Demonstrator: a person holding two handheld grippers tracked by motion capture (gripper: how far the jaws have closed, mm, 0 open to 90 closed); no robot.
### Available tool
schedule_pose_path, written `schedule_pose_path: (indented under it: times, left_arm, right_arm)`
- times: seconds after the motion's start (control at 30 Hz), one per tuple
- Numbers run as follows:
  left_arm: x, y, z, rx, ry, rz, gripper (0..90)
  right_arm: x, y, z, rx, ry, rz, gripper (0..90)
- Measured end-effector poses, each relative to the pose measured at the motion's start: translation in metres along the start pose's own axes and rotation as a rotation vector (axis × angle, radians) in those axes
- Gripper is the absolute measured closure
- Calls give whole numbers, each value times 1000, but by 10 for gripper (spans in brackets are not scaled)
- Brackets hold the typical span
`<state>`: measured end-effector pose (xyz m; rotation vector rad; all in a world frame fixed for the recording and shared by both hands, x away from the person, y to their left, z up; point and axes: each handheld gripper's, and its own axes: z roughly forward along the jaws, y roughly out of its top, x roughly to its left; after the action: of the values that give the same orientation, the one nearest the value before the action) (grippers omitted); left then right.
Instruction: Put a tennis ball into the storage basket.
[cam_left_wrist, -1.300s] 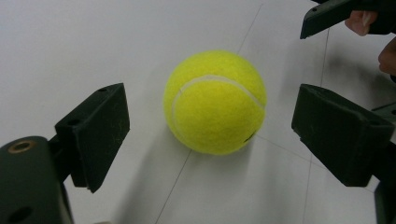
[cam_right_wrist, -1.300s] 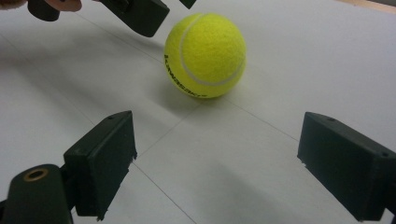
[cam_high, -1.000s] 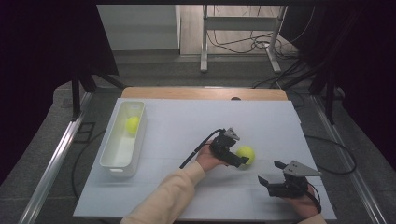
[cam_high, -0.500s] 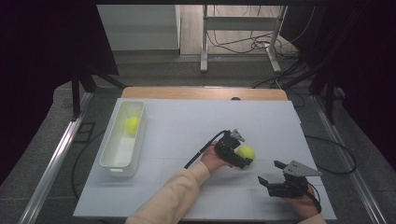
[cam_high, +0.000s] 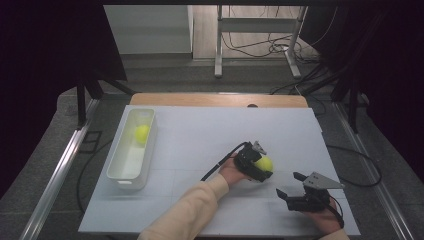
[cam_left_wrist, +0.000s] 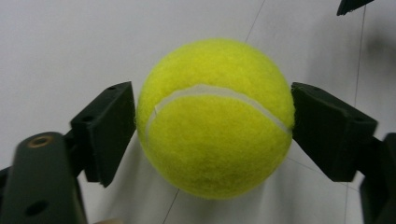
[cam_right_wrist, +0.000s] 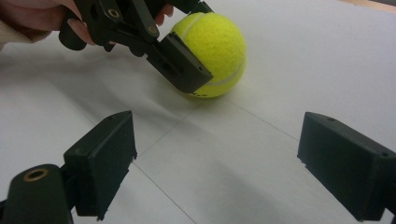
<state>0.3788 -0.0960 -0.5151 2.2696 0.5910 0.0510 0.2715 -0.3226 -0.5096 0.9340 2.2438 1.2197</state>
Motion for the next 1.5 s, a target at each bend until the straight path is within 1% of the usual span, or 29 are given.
schedule_pose_path:
  times: [0.07, 0.17, 0.23, 0.37, 0.43, 0.57, 0.6, 0.63, 0.7, 0.77, 0.83, 0.9, 1.0, 1.17, 1.23, 1.3, 1.37, 1.43, 1.5]
  left_arm:
    - [0, 0, -1, 11, 4, 21, 253]
    - [0, 0, -1, 14, 2, 17, 261]
    - [0, 0, -2, 9, 1, 3, 263]
    - [-1, 0, -4, 12, 8, 7, 265]
    - [0, 0, -7, -6, 14, 0, 265]
    - [2, -1, -11, -14, 15, -1, 265]
    - [0, -2, -12, -31, 17, -15, 265]
    - [0, -2, -13, -34, 18, -16, 265]
    - [1, -2, -15, -27, 16, -9, 265]
    - [0, -3, -17, -32, 18, -6, 265]
    - [0, -4, -20, -46, 20, -14, 265]
    - [1, -6, -23, -49, 22, -7, 266]
    - [1, -8, -27, -59, 23, -16, 266]
    - [3, -11, -31, -62, 23, -16, 265]
    - [2, -12, -32, -71, 20, -25, 265]
    - [2, -13, -34, -68, 23, -18, 265]
    - [2, -14, -36, -74, 24, -20, 265]
    - [2, -16, -38, -81, 11, -28, 265]
    - [2, -18, -41, -80, 12, -25, 265]
  right_arm:
    - [0, 0, 0, -1, -1, 1, 119]
    - [0, 0, 0, -2, -2, 1, 119]
    - [0, 0, 0, -2, -2, 1, 119]
    - [0, 0, 0, -3, -3, 1, 119]
    - [0, 0, 0, -4, -4, 1, 119]
    - [0, 0, 0, -3, -3, 0, 119]
    - [0, 0, 0, -3, -4, -1, 119]
    - [0, 0, 0, -4, -3, -1, 119]
    - [0, 0, 0, -4, -3, -1, 119]
    - [0, 0, 0, -4, -3, -2, 119]
    - [0, 0, 0, -4, -3, -1, 119]
    - [0, 0, 0, -4, -4, -1, 119]
    - [0, 0, 0, -4, -3, -1, 119]
    - [1, 0, 0, -5, -2, 0, 119]
    - [0, 0, 0, -6, -3, 1, 119]
    - [0, 0, 0, -6, -5, 1, 119]
    - [0, 0, 0, -5, -5, 1, 119]
    - [1, 0, 0, -3, -6, -1, 119]
    - [1, 0, 0, -2, -5, 0, 119]
